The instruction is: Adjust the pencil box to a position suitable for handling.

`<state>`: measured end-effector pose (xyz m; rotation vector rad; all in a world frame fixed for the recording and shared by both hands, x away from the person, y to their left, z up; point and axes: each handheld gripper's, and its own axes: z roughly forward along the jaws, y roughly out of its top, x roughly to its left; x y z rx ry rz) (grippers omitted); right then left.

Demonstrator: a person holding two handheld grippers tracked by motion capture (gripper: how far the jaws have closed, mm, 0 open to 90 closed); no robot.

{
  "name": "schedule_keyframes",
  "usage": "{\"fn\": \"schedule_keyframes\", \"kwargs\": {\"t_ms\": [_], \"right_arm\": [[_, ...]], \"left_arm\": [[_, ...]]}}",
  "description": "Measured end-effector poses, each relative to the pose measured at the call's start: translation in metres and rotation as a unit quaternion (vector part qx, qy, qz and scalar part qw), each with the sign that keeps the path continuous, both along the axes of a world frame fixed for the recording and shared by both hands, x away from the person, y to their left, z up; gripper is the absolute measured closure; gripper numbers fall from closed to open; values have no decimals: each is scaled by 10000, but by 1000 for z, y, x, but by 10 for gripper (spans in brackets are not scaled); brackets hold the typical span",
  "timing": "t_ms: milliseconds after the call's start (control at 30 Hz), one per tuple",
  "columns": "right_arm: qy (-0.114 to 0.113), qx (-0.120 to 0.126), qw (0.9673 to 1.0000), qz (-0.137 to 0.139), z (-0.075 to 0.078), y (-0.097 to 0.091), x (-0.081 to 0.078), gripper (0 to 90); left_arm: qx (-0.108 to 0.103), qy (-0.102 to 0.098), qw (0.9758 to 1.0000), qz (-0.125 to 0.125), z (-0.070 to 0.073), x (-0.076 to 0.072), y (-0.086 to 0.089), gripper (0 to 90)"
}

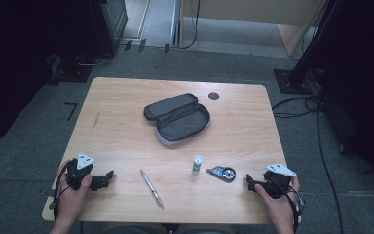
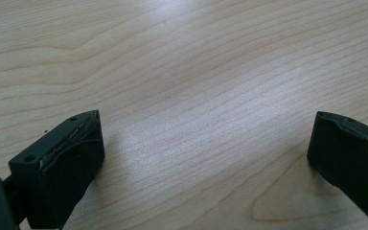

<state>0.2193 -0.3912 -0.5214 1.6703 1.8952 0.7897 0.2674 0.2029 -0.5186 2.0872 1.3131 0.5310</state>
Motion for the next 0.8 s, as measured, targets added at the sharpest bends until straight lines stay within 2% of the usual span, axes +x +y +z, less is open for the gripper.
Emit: {"fn": "schedule_keyframes", "kwargs": {"t_ms": [300,433,800], "right_arm": [[-173,-29,9998,12,21,-1,3,0],[-256,106,9996,-1,32,-2,4,0],[-475,-16,9988,82,57,2,15,0]], "left_arm": [[-2,-6,10000,0,0,0,0,0],[-10,-8,10000,6,0,0,0,0],[-10,-5,10000,5,0,0,0,0]]}}
